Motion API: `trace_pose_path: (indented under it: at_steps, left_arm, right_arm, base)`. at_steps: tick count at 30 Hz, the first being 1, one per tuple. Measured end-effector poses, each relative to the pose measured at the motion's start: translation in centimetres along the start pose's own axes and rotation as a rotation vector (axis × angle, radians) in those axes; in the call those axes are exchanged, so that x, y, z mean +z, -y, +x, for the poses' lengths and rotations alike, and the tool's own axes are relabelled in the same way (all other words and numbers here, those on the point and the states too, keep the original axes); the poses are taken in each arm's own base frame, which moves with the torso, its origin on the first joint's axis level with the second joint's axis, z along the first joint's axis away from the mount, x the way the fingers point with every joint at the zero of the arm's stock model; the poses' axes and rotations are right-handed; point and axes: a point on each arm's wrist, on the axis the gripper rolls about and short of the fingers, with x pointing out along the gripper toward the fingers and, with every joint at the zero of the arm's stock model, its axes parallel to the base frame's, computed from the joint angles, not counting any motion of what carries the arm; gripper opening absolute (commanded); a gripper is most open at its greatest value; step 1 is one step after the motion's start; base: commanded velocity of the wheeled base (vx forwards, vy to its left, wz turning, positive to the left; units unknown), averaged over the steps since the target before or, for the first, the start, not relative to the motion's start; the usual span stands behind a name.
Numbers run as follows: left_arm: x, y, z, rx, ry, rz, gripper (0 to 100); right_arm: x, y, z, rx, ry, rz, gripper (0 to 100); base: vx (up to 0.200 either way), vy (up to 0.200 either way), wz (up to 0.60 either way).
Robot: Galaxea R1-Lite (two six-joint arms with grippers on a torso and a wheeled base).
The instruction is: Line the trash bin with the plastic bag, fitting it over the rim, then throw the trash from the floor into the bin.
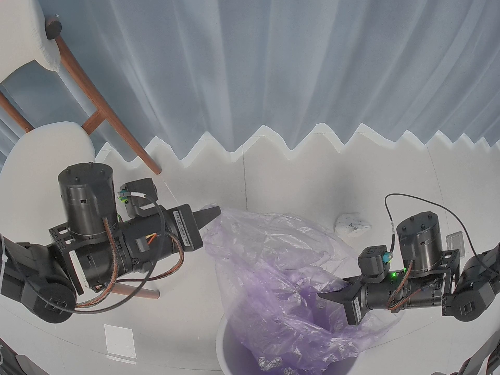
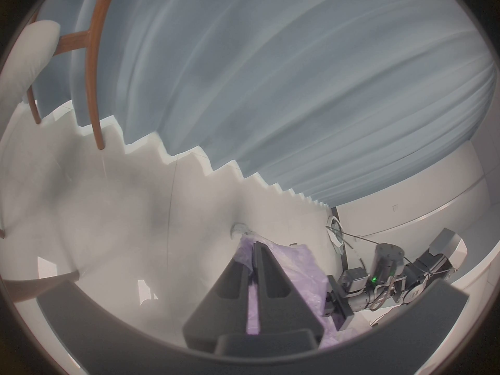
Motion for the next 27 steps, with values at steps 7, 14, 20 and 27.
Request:
trace_pose_path:
  at_steps: [7, 14, 20, 27]
  left_arm:
    - [0.2, -0.9, 0.1, -0.008, -0.037, -0.016, 0]
    - [0.0, -1.9, 0.0, 0.009, -0.077, -0.033, 0]
    - [-0.1, -2.1, -0.1, 0.019, -0.089, -0.038, 0]
    - [-0.7, -1.9, -0.2, 0.016, -0.117, -0.038, 0]
  right_arm:
    - [0.6, -0.4, -1.0, 0.044, 0.098, -0.027, 0]
    - [1.3, 0.4, -2.9, 0.039, 0.172, -0.016, 0]
    - [2.0, 1.6, -4.4, -0.01, 0.233, 0.004, 0]
    - [3.8, 2.6, -5.7, -0.046, 0.343, 0.064, 0]
  base:
    - [0.0, 0.0, 0.0]
    - [0.0, 0.0, 0.0]
    - [0.0, 0.0, 0.0]
    - [0.0, 0.0, 0.0]
